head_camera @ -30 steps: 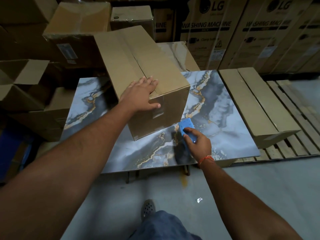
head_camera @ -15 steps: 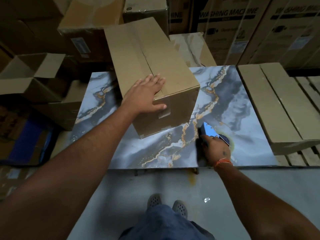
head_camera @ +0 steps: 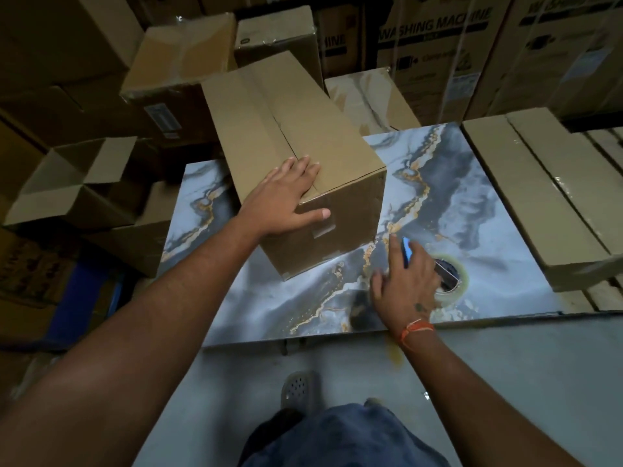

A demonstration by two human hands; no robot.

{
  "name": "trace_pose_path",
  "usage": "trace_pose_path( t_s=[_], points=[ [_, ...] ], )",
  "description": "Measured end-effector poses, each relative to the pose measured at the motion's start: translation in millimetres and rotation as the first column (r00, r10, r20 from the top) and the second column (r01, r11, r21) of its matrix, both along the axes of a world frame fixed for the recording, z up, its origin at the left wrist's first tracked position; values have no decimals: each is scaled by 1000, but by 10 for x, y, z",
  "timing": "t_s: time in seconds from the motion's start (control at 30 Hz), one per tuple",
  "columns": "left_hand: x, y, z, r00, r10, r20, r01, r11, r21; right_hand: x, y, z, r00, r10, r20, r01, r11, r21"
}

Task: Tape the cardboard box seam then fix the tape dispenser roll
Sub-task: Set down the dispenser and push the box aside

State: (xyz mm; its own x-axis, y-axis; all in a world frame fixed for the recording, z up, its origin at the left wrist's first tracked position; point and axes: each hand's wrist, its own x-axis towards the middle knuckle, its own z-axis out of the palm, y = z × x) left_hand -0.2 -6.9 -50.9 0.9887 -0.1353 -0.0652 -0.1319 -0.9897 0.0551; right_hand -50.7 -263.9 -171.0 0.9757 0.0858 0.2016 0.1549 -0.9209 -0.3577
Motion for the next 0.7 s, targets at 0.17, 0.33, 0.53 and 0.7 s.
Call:
trace_pose_path(
  t_s=[0.17,0.33,0.53,0.7],
  points=[
    [146,193,133,994,-99,-56,87,980,-180,-53,735,600,976,38,214,-132,885,446],
    [506,378,247,978,-180,-104,157,968,-197,-111,1431,828,979,-50,197,-78,802,592],
    [581,420,65,968,-243,-66,233,964,-129,-75,2014,693,983,-165,84,64,730,681],
    [611,415,45,966,-253,-53,247,963,-105,24,2212,585,972,-225,72,80,600,796]
  ],
)
